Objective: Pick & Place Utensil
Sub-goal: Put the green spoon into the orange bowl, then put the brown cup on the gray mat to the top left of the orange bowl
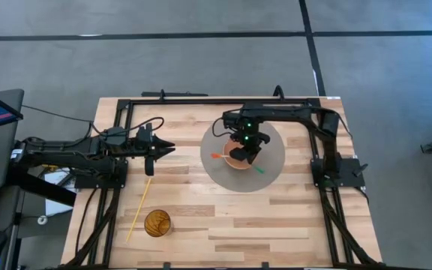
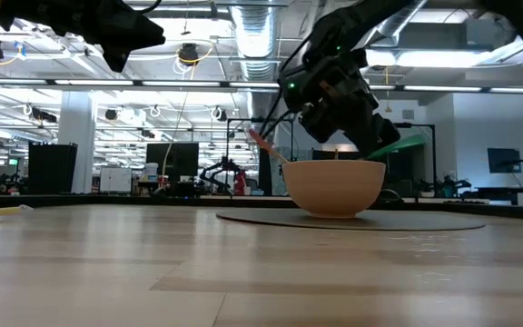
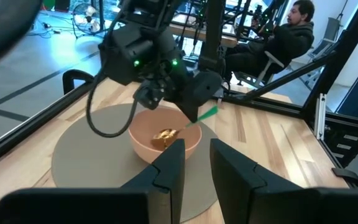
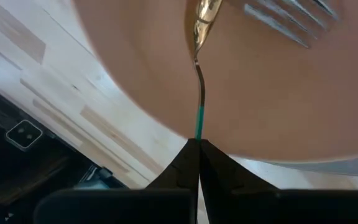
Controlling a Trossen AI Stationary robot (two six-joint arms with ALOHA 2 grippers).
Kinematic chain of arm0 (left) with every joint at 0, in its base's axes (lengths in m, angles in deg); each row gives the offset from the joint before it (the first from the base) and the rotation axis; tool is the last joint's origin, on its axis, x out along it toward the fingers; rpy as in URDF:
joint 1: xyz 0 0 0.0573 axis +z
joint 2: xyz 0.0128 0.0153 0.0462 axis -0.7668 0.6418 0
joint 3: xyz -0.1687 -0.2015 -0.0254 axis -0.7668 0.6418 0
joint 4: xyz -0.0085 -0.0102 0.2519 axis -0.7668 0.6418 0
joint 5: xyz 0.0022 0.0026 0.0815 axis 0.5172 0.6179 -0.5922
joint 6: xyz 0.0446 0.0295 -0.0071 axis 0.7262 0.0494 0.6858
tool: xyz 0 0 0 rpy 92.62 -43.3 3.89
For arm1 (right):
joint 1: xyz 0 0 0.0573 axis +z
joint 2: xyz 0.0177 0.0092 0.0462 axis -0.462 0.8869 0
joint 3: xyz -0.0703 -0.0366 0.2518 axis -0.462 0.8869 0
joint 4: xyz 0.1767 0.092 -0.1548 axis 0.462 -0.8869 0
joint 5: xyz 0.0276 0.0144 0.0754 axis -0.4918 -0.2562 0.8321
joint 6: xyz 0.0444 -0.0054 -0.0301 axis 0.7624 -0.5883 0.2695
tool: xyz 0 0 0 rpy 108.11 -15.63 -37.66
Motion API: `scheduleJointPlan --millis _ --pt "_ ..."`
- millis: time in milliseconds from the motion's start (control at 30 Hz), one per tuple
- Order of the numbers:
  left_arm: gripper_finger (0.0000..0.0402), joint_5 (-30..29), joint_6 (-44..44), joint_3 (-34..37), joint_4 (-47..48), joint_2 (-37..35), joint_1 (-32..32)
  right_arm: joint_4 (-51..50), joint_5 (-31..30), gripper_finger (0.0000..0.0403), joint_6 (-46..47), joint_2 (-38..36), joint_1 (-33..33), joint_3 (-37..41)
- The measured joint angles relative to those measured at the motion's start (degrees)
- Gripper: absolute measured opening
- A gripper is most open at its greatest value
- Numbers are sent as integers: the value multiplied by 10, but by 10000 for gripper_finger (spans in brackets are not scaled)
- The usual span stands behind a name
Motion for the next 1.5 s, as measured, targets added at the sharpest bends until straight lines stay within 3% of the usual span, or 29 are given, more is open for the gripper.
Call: scheduleJointPlan --millis 333,700,1000,1267,1500 --pt "76 0 0 0 0 0 0 -1 0 7 -28 1 -23 -17" --pt "76 0 0 0 2 0 0 5 1 80 -47 1 -19 -17" --pt "76 0 0 0 3 0 0 -10 -1 78 -50 -11 -18 -25" --pt "76 0 -32 0 4 2 0 -13 -122 72 -63 -94 18 -77" --pt "76 -11 -35 0 4 8 0 43 -332 72 -67 -240 108 -56"
